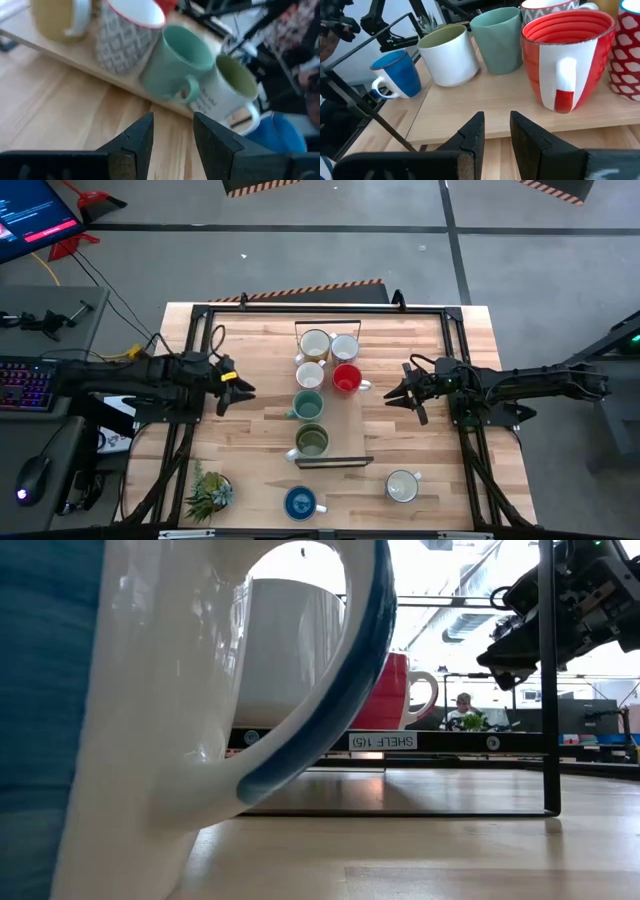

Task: Place coffee mugs
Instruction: Put the white and blue patterned mug on the shelf

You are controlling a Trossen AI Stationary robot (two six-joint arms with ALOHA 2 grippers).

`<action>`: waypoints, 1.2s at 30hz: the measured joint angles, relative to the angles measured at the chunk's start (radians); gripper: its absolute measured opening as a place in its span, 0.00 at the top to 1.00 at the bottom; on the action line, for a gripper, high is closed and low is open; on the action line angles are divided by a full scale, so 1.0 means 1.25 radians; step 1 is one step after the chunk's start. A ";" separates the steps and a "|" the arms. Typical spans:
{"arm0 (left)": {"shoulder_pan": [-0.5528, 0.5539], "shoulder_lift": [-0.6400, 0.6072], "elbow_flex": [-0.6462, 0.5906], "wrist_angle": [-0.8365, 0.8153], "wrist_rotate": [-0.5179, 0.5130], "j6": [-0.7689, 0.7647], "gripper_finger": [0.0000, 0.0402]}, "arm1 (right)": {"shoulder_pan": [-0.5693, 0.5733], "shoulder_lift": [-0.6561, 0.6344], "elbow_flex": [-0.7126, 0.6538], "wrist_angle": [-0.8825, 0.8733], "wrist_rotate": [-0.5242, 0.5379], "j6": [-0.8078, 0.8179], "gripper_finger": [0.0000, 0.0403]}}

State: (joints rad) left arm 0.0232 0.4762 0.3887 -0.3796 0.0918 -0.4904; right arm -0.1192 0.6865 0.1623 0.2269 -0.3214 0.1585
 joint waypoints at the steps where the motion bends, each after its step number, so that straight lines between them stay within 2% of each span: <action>1: -0.010 0.004 -0.009 0.004 -0.003 0.007 0.68 | 0.000 0.000 0.000 0.002 -0.001 -0.001 0.82; 5: -0.058 0.026 -0.072 0.089 -0.022 -0.018 0.68 | 0.000 -0.005 0.000 0.012 -0.022 -0.009 0.82; 10: -0.133 0.056 -0.180 0.276 -0.017 -0.054 0.68 | 0.000 -0.026 0.000 0.068 -0.125 -0.008 0.82; 13: -0.173 0.065 -0.199 0.332 -0.020 -0.079 0.68 | 0.007 -0.047 0.016 0.063 -0.155 0.030 0.82; 16: -0.201 0.069 -0.199 0.370 -0.034 -0.081 0.68 | 0.043 -0.053 0.081 -0.007 -0.153 0.028 0.82; 19: -0.217 0.069 -0.199 0.384 -0.049 -0.081 0.68 | 0.105 -0.050 0.191 -0.212 -0.101 0.012 0.82; 22: -0.227 0.069 -0.199 0.381 -0.054 -0.081 0.68 | 0.176 -0.037 0.312 -0.454 0.024 0.024 0.82; 24: -0.230 0.069 -0.199 0.381 -0.061 -0.081 0.68 | 0.225 -0.018 0.372 -0.552 0.093 0.059 0.82; 30: -0.230 0.069 -0.199 0.385 -0.063 -0.081 0.68 | 0.371 0.065 0.463 -0.611 0.142 0.149 0.82; 36: -0.230 0.069 -0.199 0.386 -0.063 -0.107 0.68 | 0.496 0.181 0.516 -0.666 0.251 0.237 0.82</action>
State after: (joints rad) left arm -0.2638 0.5629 0.1398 0.1032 0.0135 -0.6247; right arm 0.5014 0.9128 0.8076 -0.6056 -0.0079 0.4551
